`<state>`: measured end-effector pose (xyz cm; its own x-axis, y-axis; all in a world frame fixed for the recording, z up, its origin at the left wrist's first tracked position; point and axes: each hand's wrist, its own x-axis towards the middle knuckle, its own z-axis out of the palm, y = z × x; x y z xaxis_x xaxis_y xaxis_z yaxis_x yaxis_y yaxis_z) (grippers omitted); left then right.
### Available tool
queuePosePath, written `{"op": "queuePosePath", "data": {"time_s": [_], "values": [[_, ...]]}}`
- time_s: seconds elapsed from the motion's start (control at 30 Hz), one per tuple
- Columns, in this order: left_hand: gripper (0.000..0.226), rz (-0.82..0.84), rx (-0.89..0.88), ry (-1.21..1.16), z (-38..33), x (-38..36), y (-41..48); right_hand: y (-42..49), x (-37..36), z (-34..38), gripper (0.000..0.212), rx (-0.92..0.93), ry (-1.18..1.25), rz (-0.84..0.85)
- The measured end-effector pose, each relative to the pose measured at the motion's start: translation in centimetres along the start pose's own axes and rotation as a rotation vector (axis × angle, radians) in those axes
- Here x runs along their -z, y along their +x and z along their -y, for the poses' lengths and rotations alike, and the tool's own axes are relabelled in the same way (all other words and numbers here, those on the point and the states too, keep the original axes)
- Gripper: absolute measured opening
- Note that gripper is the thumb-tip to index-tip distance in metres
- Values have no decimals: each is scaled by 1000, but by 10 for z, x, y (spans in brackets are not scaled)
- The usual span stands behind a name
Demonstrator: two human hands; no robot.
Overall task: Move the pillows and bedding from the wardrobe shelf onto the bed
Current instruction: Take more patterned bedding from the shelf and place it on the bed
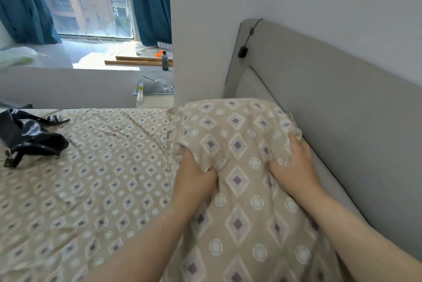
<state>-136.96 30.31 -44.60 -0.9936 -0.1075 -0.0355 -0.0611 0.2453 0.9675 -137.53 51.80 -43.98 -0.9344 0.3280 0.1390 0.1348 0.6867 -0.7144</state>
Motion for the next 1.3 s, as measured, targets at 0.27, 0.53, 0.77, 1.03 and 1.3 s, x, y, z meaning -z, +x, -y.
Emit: {"op": "queuePosePath", "data": {"time_s": [0.27,0.53,0.77,1.03,1.3], "values": [[112,332,248,359,164,-49,99,77,-111,-114,89,-148,-382,387],[113,145,272,330,233,-64,78,29,-167,-175,86,-163,-353,282],[81,252,-273,927,215,-83,87,29,-183,-152,73,154,-531,328],[76,402,-207,1057,222,-87,79,19,-193,-165,70,117,-591,376],[74,516,-145,997,188,-69,68,-9,-116,-84,46,26,174,198]]}}
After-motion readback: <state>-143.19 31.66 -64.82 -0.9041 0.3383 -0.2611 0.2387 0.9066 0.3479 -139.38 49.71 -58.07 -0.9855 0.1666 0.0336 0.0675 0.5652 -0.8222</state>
